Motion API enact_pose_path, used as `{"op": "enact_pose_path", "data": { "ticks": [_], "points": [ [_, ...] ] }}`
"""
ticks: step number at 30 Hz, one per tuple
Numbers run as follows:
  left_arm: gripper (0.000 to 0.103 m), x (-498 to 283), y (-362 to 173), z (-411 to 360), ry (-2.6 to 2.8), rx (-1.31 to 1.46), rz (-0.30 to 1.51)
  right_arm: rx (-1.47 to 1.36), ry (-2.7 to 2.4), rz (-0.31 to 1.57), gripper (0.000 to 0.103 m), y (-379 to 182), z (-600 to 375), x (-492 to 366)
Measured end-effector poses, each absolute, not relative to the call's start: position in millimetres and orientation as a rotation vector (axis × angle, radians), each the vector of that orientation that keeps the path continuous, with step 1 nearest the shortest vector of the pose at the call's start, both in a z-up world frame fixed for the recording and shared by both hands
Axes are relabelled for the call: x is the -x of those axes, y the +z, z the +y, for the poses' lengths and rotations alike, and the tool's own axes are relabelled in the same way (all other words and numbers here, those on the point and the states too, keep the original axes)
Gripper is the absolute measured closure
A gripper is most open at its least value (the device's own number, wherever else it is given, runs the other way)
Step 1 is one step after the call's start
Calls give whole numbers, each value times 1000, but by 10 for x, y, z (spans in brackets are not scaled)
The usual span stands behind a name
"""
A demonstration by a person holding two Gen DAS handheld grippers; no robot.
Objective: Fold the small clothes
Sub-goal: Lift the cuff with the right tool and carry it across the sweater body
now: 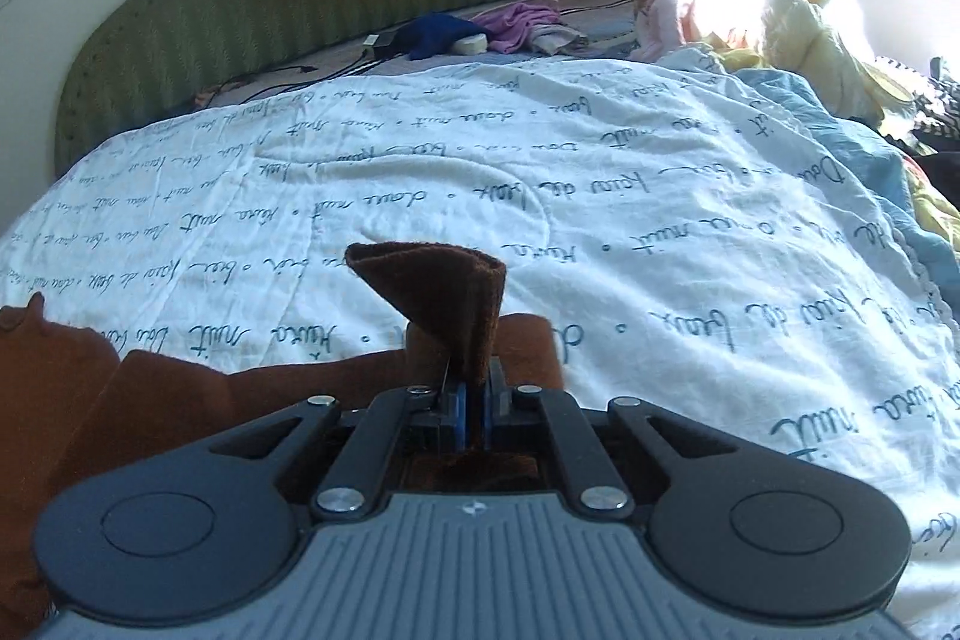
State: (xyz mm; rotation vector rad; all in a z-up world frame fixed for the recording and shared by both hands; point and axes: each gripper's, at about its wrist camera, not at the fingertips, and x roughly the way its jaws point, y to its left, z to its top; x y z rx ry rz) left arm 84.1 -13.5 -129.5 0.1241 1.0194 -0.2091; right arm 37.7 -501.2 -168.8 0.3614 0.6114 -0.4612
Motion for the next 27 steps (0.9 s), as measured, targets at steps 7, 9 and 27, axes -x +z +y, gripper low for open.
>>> {"op": "enact_pose_path", "data": {
  "ticks": [7, 9, 27],
  "points": [
    [0, -793, -1310, -151, -220, -144, 1002, -406, -549, 592, 99, -1543, -5520, -55],
    [0, -782, -1307, -155, -224, -149, 1002, -422, -577, 587, 99, -1502, -5663, 49],
    [0, -669, -1176, 184, -247, 5, 1069, -664, -716, 523, 99, -1789, -6281, 800]
  ]
}}
